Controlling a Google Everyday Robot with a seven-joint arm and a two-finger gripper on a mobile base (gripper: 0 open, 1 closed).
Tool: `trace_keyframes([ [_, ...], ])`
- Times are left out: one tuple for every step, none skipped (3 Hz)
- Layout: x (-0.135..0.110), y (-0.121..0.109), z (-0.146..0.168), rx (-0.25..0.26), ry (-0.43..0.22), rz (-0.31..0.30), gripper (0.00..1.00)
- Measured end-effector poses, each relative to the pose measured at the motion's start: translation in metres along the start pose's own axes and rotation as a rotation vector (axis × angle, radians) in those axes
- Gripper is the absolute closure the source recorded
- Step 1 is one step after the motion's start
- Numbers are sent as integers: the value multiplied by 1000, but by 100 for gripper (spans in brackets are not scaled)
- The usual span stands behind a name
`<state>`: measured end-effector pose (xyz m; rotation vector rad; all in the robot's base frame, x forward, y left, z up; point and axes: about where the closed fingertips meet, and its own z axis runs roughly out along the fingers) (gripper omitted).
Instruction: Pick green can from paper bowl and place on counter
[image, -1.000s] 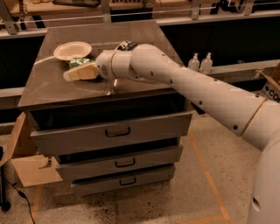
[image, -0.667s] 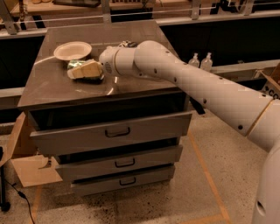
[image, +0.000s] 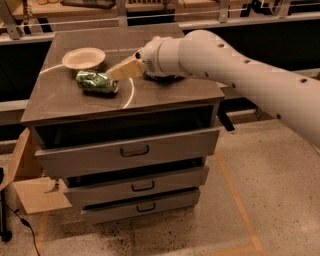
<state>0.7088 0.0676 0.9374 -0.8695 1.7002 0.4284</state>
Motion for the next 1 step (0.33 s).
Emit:
trace_keyframes([
  [2,-26,-23,61,18,8,0],
])
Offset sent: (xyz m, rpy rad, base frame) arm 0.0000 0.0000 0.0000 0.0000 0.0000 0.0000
